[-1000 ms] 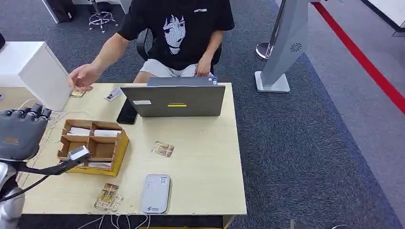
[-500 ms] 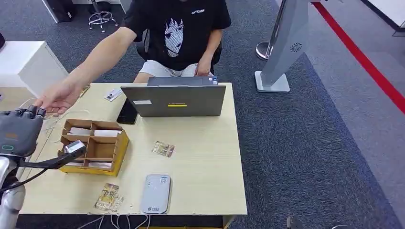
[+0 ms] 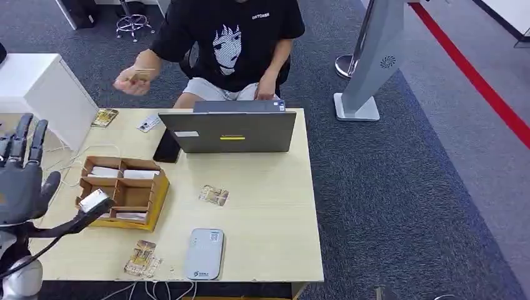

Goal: Pass the card to the sensor for recognition and then transmit it.

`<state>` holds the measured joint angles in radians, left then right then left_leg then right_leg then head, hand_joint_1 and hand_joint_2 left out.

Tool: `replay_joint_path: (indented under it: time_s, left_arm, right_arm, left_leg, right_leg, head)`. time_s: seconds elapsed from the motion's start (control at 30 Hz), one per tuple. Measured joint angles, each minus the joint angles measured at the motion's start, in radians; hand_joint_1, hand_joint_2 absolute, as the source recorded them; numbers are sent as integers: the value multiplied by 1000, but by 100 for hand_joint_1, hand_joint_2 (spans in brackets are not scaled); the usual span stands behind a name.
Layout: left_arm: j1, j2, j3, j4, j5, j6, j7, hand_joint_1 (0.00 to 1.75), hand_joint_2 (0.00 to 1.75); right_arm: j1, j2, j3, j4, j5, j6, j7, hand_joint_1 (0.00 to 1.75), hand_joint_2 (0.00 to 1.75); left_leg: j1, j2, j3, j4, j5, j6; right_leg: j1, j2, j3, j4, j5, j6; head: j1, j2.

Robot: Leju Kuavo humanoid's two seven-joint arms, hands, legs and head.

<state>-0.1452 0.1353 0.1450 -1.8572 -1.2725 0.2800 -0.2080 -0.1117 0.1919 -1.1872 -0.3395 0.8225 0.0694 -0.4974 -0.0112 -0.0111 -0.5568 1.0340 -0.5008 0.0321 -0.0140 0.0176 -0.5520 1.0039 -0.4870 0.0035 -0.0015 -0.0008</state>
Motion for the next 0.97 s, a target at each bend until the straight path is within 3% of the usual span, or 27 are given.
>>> replay_joint_path:
  time_s: [0.23,0.33,0.43,0.63,0.73,0.8,0.9,0.97]
  left_arm:
    - [178,-245,85,-319,329,57,-190,0,175]
    - [256,-340,136,-404,472,53,-297,0,175]
    - [349,-402,203,-450,646,62,-351,0,175]
    - [492,-456,304,-451,1023,26,-354,0,175]
    - [535,-470,341,-415,1149,9,-356,0,175]
    - [558,-473,347,-384,1249,-16,-341,0,175]
    - [580,-480,366,-302,1487,-90,-339,0,175]
    - [590,-482,376,-251,1525,-104,-350,0,175]
  right_arm:
    - [30,1,-11,-26,-23,-6,5,0,175]
    - [32,6,-27,-43,-30,-9,18,0,175]
    - [33,14,-48,-65,-41,-10,29,0,175]
    - [34,36,-83,-103,-49,-17,54,0,175]
    - [34,47,-96,-118,-57,-21,64,0,175]
    - [32,51,-107,-123,-62,-29,75,0,175]
    - [32,53,-116,-123,-65,-41,89,0,175]
    - [32,53,-121,-123,-65,-44,91,0,175]
  left_leg:
    - [-1,0,0,0,-2,2]
    - [-2,0,0,0,-3,3]
    - [-2,0,0,0,-3,2]
    - [0,0,1,0,-3,2]
    - [0,0,1,0,-3,2]
    - [0,0,1,0,-3,2]
    - [-1,0,1,0,-3,2]
    - [-1,0,1,0,-3,2]
  right_leg:
    - [-1,0,0,-1,-1,1]
    - [-1,0,0,-1,-1,2]
    - [-1,0,0,-1,-2,2]
    - [0,-1,0,-1,-2,1]
    - [0,-1,0,0,-2,1]
    - [0,-1,0,0,-2,1]
    - [-1,-1,1,0,-2,1]
    - [-1,-1,1,0,-2,1]
  head:
    - [0,0]
    - [0,0]
    - [0,0]
    - [-1,0]
    - [-1,0]
    - [-1,0]
    - [0,0]
    - [0,0]
